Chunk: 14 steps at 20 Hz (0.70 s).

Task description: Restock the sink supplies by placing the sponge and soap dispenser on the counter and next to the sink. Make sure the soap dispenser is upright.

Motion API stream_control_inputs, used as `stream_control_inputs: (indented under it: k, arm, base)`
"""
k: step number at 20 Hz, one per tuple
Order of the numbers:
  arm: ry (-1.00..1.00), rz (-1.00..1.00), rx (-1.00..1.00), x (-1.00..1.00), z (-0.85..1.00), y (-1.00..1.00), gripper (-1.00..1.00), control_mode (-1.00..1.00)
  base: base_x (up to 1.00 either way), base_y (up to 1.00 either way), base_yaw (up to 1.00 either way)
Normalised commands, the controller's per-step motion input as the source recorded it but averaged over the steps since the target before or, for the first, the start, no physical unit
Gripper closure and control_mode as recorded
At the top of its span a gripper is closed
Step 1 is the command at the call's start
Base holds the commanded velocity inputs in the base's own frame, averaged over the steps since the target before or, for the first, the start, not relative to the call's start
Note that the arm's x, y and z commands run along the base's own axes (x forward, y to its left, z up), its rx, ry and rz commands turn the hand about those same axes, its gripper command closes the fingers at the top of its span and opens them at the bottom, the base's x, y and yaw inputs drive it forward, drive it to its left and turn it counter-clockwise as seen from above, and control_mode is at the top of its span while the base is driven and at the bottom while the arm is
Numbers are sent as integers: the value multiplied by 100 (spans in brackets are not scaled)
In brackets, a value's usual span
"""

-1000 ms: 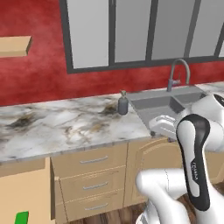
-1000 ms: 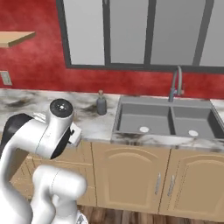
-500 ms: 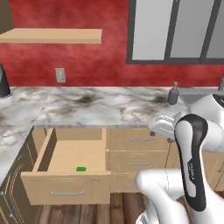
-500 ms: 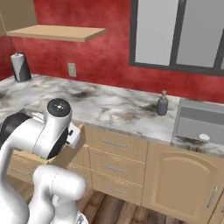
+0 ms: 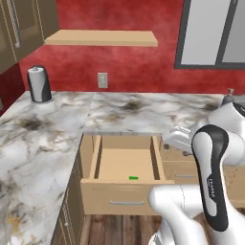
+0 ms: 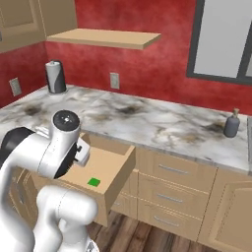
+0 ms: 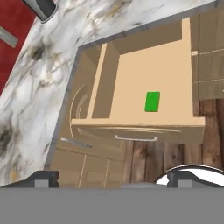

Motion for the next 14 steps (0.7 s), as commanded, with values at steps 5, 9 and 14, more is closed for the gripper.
stream_control_inputs:
  k: [5, 9, 14]
  arm:
    - [0, 0, 0, 0, 0, 0, -100, 100]
    - [0, 0, 0, 0, 0, 0, -100, 100]
    - [23, 0, -21, 56, -89, 15, -100, -100]
  base:
    - [16, 23, 0]
    - [31, 10, 0]
    - [0, 0, 0]
